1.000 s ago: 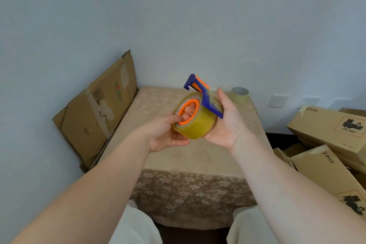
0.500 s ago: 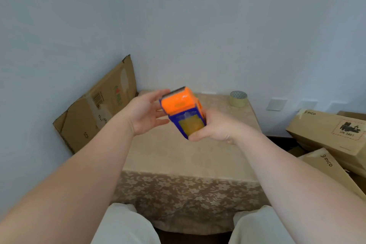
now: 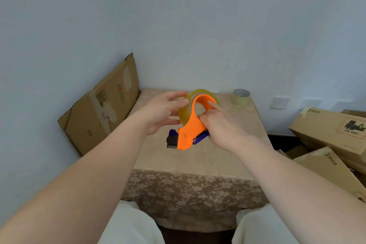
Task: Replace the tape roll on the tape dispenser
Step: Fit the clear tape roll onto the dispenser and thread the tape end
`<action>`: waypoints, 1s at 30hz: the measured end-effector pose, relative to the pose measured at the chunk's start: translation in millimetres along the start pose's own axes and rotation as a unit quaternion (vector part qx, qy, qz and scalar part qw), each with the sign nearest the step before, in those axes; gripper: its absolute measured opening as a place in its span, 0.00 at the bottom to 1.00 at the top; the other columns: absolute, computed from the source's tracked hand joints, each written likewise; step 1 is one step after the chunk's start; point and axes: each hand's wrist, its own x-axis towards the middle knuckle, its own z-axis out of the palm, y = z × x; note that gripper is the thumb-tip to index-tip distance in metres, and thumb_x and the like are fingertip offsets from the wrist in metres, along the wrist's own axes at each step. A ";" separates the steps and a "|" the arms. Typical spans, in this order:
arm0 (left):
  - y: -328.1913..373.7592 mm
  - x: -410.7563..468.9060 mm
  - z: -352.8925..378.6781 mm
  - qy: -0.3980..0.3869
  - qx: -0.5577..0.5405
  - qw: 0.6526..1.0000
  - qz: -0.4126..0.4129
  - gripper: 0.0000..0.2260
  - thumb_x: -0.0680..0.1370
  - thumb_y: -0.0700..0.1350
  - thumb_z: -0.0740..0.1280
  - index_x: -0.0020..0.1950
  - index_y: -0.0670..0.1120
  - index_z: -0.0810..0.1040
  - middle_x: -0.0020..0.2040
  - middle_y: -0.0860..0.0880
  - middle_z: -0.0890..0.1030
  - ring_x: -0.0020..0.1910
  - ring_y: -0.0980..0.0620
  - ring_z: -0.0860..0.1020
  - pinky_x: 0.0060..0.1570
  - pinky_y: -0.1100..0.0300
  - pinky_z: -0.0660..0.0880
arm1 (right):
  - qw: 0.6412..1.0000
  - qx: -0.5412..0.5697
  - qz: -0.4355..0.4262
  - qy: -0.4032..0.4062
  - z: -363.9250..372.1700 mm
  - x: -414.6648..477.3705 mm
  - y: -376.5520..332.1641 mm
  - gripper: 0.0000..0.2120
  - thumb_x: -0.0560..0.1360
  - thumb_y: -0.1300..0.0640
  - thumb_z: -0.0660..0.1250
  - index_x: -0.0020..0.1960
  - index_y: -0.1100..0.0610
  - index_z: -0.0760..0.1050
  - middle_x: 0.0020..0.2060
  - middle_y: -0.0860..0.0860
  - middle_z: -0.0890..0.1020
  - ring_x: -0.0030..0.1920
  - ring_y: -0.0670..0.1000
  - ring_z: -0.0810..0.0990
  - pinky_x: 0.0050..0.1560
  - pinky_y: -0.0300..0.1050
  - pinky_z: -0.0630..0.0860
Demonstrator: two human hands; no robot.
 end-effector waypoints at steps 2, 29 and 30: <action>0.5 -0.8 1.7 0.000 0.007 1.000 0.003 0.22 0.75 0.46 0.68 0.69 0.52 0.71 0.59 0.45 0.80 0.56 0.46 0.79 0.57 0.47 0.76 | 0.999 -0.040 -0.027 0.024 -1.6 -2.4 -2.5 0.13 0.71 0.68 0.60 0.50 0.57 0.77 0.45 0.55 0.81 0.61 0.57 0.74 0.76 0.47 0.52; 5.4 -2.2 19.8 0.050 0.225 0.965 0.127 0.26 0.74 0.49 0.69 0.71 0.56 0.67 0.67 0.51 0.70 0.48 0.53 0.75 0.44 0.57 0.79 | 0.996 -0.055 -0.048 0.060 2.7 -7.4 10.5 0.14 0.72 0.66 0.63 0.57 0.58 0.77 0.52 0.57 0.81 0.64 0.57 0.73 0.75 0.44 0.47; 6.0 -1.4 19.1 0.047 0.214 0.968 0.125 0.24 0.75 0.49 0.68 0.71 0.55 0.68 0.67 0.49 0.71 0.51 0.52 0.75 0.46 0.57 0.79 | 0.995 -0.061 -0.054 0.066 3.6 -6.9 10.9 0.13 0.73 0.65 0.64 0.56 0.58 0.77 0.51 0.57 0.82 0.63 0.58 0.74 0.74 0.44 0.47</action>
